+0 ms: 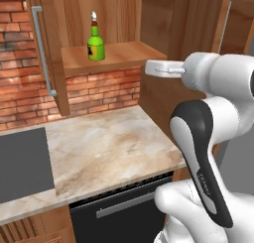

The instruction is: Move the cutting board and knife to the sink. Then move spray from the cabinet to the counter.

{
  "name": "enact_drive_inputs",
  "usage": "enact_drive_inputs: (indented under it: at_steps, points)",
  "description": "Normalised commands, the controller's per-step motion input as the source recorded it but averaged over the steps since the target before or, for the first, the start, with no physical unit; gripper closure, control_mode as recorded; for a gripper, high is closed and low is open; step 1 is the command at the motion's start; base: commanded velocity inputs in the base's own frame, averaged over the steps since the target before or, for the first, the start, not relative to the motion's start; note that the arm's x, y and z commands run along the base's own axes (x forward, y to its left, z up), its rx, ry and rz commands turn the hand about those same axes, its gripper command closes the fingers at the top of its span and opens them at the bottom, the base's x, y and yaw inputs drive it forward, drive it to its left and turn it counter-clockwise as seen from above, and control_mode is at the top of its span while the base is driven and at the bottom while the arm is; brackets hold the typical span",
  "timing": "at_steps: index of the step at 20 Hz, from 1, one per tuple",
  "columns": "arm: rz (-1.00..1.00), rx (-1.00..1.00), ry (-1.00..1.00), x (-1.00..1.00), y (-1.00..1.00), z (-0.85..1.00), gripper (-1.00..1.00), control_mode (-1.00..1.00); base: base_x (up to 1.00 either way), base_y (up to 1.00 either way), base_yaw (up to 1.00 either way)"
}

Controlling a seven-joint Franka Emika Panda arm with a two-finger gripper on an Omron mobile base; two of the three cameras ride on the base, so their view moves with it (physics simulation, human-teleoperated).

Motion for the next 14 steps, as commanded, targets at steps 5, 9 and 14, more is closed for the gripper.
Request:
enact_drive_inputs:
  at_steps: [5,9,14]
  points:
    - [0.00,0.01,0.00,0.19,0.00,0.00,-1.00,-1.00,0.00,0.00,0.00]
    - [0.00,0.00,0.00,0.15,0.00,0.00,-1.00,-1.00,0.00,0.00,0.00]
    - [0.00,0.00,0.00,0.14,0.00,0.00,-1.00,-1.00,0.00,0.00,0.00]
